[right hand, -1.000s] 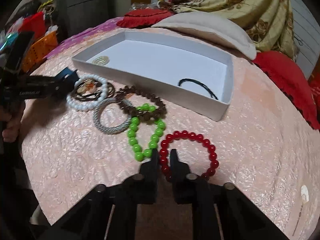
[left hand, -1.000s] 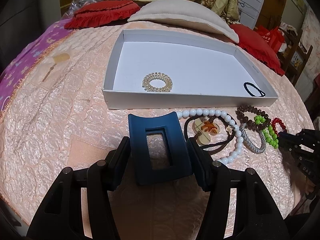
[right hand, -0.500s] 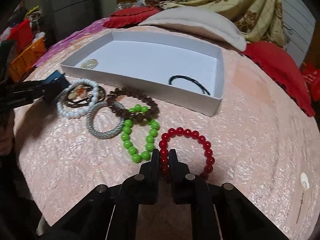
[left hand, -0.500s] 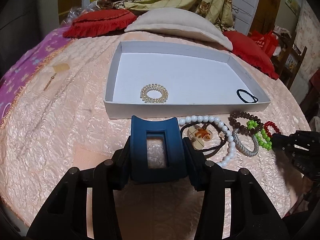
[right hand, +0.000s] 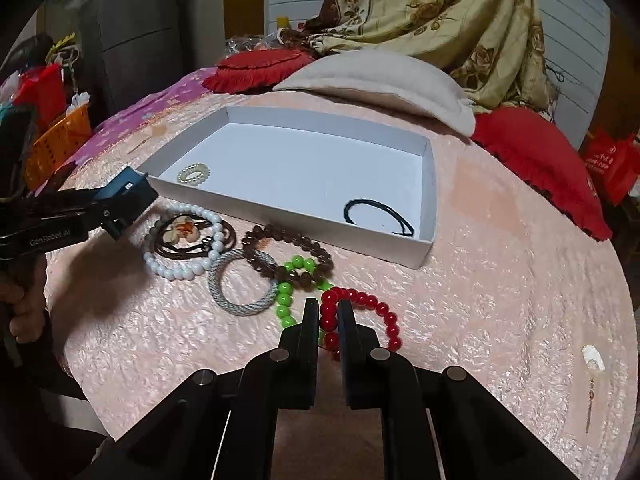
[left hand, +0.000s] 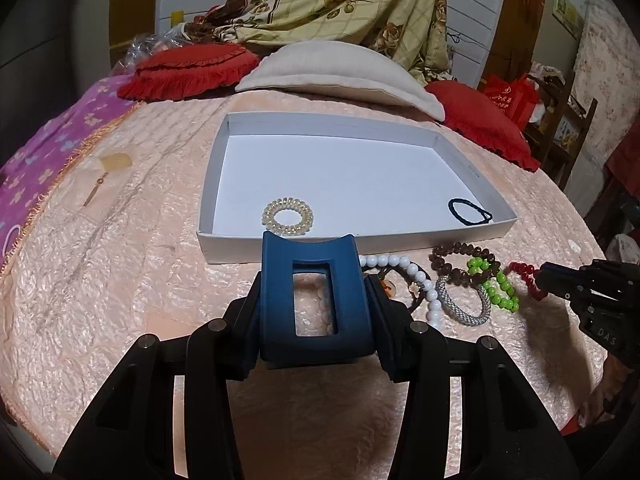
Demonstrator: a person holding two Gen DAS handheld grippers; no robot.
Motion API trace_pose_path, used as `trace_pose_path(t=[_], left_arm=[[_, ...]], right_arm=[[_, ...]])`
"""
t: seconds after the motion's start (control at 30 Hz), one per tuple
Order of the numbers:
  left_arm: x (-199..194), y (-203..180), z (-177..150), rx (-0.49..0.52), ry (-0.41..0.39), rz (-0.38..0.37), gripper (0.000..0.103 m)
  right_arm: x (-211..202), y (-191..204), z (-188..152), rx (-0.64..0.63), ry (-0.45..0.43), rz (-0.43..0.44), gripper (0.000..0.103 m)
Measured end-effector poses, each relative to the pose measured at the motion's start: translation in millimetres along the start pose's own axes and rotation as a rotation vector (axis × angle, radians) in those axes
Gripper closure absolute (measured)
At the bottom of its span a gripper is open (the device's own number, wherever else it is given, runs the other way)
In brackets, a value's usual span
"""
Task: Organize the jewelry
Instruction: 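Lift the blue clip with the left tool while the right tool reaches the red bead bracelet, then grasp the red bead bracelet with the right tool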
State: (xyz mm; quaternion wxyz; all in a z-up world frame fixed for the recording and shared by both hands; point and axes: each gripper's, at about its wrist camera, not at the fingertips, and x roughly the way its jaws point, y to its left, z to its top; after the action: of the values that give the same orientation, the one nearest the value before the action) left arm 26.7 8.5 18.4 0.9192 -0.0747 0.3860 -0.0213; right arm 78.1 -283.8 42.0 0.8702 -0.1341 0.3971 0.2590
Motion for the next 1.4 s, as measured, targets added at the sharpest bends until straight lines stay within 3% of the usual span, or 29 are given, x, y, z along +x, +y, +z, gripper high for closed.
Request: trace_pose_path(t=[0.73,1.4], left_arm=[[0,-3,2,0.001,-0.002,-0.003,0.057],[-7,-5,4,0.0,-0.006,0.047,0.057]], right_arm=[[-3,19,3,-0.051,-0.013,-0.026,0.095],[-13,13,8,-0.005,-0.068,-0.024,0.095]])
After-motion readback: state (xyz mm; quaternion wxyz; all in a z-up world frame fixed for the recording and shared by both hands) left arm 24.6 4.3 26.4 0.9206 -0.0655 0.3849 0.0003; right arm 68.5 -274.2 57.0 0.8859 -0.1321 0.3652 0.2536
